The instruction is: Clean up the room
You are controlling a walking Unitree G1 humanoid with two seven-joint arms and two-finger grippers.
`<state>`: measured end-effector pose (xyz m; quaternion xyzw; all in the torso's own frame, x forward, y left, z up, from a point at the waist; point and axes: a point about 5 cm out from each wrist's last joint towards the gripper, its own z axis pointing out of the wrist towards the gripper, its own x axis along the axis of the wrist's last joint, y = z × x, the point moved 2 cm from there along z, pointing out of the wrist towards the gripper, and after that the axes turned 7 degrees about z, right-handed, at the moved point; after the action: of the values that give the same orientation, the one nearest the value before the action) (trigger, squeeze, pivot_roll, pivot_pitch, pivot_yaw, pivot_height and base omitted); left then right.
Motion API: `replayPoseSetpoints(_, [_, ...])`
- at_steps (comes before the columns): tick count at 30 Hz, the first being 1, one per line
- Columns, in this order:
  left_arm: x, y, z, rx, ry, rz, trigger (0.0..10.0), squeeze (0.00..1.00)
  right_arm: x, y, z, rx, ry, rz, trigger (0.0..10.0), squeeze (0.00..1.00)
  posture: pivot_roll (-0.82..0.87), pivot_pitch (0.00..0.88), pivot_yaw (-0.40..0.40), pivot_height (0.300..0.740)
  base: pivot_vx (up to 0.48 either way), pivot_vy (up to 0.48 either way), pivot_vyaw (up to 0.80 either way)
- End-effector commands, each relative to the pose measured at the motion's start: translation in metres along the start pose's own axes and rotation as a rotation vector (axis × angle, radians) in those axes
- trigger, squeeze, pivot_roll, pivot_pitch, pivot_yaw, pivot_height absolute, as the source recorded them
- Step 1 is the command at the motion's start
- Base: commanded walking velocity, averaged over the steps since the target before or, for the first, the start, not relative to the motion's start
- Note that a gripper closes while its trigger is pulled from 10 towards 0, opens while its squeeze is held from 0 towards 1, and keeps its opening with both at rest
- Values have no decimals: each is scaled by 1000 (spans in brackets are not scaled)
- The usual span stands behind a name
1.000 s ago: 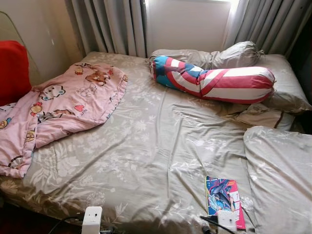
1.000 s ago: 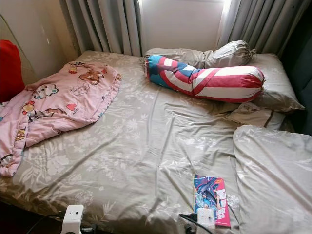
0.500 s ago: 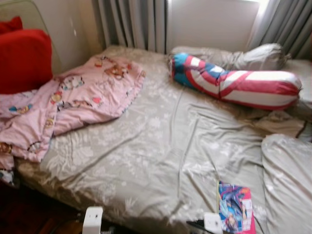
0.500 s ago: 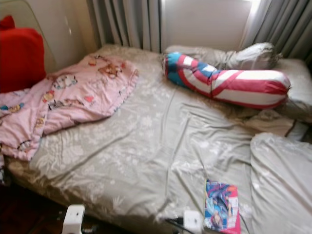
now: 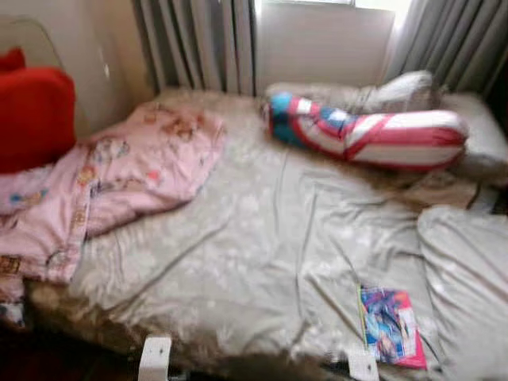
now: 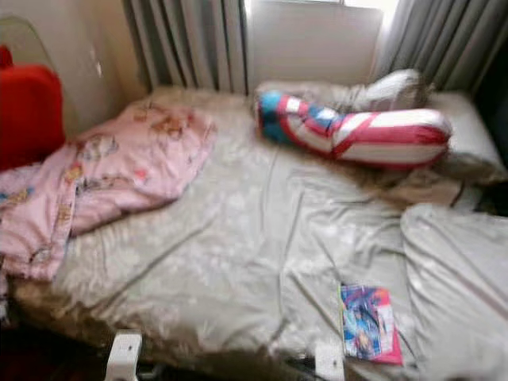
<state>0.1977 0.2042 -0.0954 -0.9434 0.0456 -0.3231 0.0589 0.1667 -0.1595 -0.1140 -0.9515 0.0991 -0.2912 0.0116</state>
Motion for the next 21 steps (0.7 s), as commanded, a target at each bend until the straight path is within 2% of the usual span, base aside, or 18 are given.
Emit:
replayPoseSetpoints(1, [-2, -6, -1, 13, -9, 15, 10000, 0, 2, -11, 1, 31, 5, 4, 10000, 0, -6, 30, -34, 738, 0, 345, 0])
replayPoseSetpoints(11, [-2, -6, 0, 12, -10, 16, 10000, 0, 2, -11, 1, 37, 3, 2, 10000, 0, -6, 30, -34, 738, 0, 348, 0])
replayPoseSetpoints(21, [-2, -6, 0, 11, -10, 15, 10000, 0, 2, -11, 1, 48, -7, -21, 10000, 0, -5, 31, -35, 738, 0, 480, 0])
